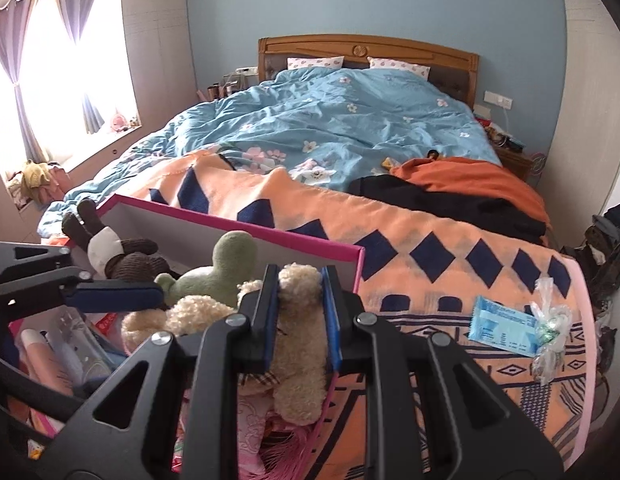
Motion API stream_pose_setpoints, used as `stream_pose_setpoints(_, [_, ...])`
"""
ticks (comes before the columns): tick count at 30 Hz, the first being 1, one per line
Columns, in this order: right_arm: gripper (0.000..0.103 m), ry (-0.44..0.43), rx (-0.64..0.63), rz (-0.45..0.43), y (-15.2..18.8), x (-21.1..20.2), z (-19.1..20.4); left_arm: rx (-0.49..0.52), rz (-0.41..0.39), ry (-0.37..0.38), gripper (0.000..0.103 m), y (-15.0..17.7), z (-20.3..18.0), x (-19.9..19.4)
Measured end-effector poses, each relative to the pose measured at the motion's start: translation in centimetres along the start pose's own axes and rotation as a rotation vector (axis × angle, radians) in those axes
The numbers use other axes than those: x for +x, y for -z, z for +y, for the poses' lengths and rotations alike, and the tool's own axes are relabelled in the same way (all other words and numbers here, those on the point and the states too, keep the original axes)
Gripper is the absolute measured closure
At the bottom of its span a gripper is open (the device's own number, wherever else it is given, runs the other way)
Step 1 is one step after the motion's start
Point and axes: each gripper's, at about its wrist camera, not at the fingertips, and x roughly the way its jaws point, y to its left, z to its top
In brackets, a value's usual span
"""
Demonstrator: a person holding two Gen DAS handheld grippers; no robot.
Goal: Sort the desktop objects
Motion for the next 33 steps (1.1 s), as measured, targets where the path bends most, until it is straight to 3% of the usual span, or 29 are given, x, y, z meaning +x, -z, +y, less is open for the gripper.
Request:
stream_pose_setpoints(8, [0.076, -0.005, 0.015, 0.004, 0.3, -0.1, -0.1, -0.004, -0.01, -0.004, 0.052, 0.1, 0.0, 0.0])
stream_pose_setpoints(11, [0.061, -0.013, 0.016, -0.008, 0.4, -1.0, -0.1, 0.0, -0.019, -0.01, 0.051, 0.2, -0.3, -0.3])
stream_pose_setpoints(13, [0.057, -0.024, 0.023, -0.028, 0.5, -1.7, -0.3, 0.005, -0.029, -0.015, 0.051, 0.3, -0.5, -0.5])
stream_pose_setpoints(17, [0.057, -0.04, 0.033, -0.051, 0.8, -2.7, -0.4, 0.026, -0.043, -0.03, 0.043, 0.6, -1.2, -1.0])
stream_pose_setpoints(25, [0.056, -0.051, 0.039, -0.062, 1.2, -3.5, -0.3, 0.038, -0.073, -0.061, 0.039, 1.1, -1.7, -2.2])
stream_pose_setpoints(33, [0.056, -0.093, 0.056, -0.115, 2.0, -6.5, -0.1, -0.028, -0.146, -0.044, 0.03, 3.1, -0.3, -6.2])
